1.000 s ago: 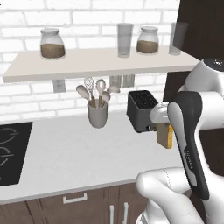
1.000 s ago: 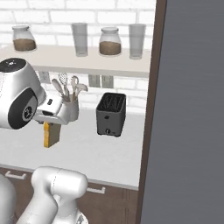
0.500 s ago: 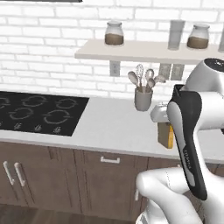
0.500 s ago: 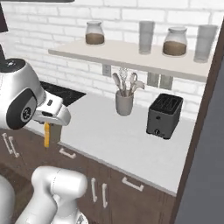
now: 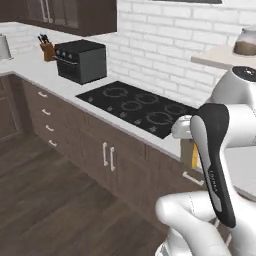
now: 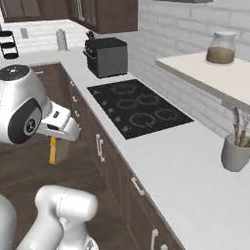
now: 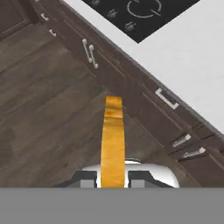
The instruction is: Start the toaster. Once the lever pops up, take the bread to the plate on the dining counter.
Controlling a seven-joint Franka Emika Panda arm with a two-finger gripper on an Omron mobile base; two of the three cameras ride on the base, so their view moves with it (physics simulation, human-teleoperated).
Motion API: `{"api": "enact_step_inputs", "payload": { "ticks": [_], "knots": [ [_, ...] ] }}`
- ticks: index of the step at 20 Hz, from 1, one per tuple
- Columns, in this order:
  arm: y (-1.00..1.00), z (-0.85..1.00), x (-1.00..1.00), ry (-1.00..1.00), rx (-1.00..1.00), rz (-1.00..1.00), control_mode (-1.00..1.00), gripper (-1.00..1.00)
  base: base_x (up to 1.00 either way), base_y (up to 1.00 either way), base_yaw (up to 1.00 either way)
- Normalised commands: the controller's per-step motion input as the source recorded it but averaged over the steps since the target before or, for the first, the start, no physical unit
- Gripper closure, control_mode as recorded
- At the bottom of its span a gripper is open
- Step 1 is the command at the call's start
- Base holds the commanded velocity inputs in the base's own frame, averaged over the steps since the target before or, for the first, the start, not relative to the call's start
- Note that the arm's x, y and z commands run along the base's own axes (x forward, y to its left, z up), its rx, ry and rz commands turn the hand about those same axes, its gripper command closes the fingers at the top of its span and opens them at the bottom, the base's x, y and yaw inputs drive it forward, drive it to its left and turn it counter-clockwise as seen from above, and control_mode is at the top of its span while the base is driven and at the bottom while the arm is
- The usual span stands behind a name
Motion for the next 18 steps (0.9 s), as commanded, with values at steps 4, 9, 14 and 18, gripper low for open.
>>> {"api": "enact_step_inputs", "payload": {
  "ticks": [4, 9, 14, 18],
  "knots": [
    [0.00, 0.00, 0.00, 0.00, 0.00, 0.00, 1.00, 1.00, -0.06, 0.25, 0.99],
    [0.00, 0.00, 0.00, 0.00, 0.00, 0.00, 1.00, 1.00, -0.07, 0.22, 1.00],
    [0.00, 0.00, 0.00, 0.00, 0.00, 0.00, 1.00, 1.00, -0.05, 0.26, 1.00],
    [0.00, 0.00, 0.00, 0.00, 0.00, 0.00, 1.00, 1.00, -0.04, 0.26, 1.00]
  ]
}}
